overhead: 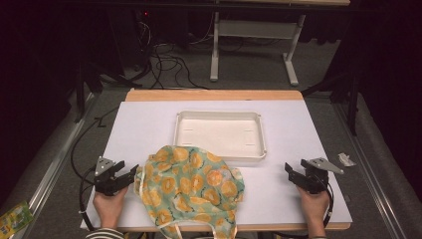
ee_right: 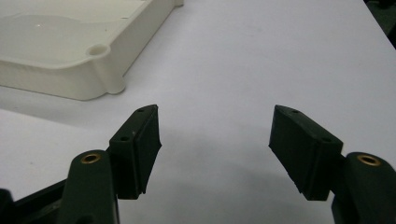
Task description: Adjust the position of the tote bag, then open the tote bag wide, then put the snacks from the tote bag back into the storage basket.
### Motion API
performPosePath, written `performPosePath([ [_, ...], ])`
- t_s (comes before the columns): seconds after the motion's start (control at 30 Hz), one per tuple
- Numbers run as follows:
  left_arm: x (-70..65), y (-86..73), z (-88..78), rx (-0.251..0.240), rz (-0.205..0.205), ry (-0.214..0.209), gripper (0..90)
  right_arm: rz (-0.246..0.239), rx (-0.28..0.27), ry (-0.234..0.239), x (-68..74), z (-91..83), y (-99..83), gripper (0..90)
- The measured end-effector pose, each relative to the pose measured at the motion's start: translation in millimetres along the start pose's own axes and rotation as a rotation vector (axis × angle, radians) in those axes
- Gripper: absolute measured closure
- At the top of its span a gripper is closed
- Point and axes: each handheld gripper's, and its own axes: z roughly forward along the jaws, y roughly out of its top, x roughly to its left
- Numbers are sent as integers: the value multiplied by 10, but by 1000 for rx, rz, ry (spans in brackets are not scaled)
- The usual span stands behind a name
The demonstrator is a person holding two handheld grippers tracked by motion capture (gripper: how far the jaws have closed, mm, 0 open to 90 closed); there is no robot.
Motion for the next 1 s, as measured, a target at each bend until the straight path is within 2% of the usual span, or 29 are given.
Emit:
performPosePath([
  [0.2, 9, 7, -5, 4, -3, -8, 378, -1, -3, -1, -3, 1, 0, 337],
  [0.43, -35, 12, -14, -2, -2, -41, 375, 3, -2, -3, -5, 4, 1, 333],
  [0.53, -44, 9, -25, -9, -20, -65, 374, -2, -6, -2, -10, 2, 0, 331],
  [0.8, -59, 23, -33, 0, -39, -87, 374, 2, -3, -1, -11, 6, 1, 330],
  [1.0, -83, 28, -104, -11, -29, -102, 373, 6, -3, -1, -9, 2, 0, 329],
])
